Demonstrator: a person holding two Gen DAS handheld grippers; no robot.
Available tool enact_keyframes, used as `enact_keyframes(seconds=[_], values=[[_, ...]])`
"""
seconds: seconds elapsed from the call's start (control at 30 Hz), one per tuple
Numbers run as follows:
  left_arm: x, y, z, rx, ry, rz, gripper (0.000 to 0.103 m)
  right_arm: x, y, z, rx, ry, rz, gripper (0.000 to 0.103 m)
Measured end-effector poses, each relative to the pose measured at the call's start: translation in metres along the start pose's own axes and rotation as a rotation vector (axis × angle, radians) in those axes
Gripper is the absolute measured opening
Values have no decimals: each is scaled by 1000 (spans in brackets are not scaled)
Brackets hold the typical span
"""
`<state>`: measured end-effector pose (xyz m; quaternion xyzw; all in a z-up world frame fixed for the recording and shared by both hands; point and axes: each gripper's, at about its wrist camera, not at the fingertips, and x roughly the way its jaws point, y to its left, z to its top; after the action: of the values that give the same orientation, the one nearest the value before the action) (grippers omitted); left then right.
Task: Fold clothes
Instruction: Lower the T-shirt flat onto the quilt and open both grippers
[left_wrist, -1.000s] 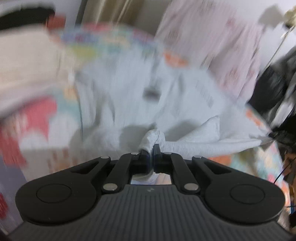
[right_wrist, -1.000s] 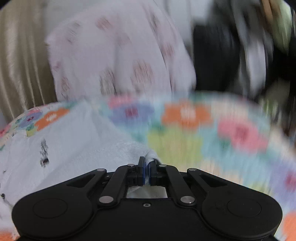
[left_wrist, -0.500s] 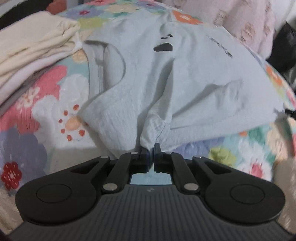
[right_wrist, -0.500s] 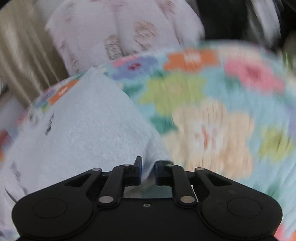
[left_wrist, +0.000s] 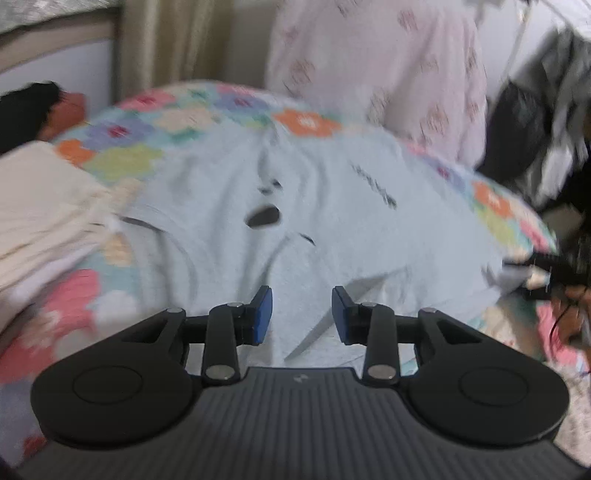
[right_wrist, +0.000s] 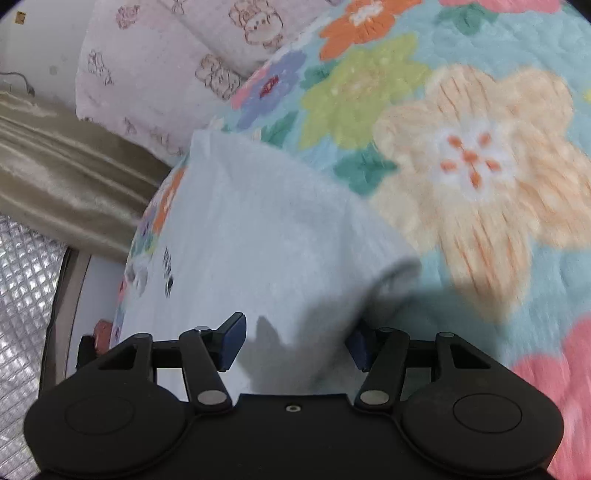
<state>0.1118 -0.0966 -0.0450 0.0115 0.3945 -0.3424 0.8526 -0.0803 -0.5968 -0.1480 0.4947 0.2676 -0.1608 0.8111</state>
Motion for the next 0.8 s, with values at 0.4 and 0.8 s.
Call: enact_keyframes(seconds=[0.4, 0.8], values=[[70, 18, -34, -22, 158, -85, 33, -59, 110, -1, -773, -458, -333, 5], [70, 21, -41, -64, 142, -102, 32, -36, 45, 9, -475, -277, -636, 20]])
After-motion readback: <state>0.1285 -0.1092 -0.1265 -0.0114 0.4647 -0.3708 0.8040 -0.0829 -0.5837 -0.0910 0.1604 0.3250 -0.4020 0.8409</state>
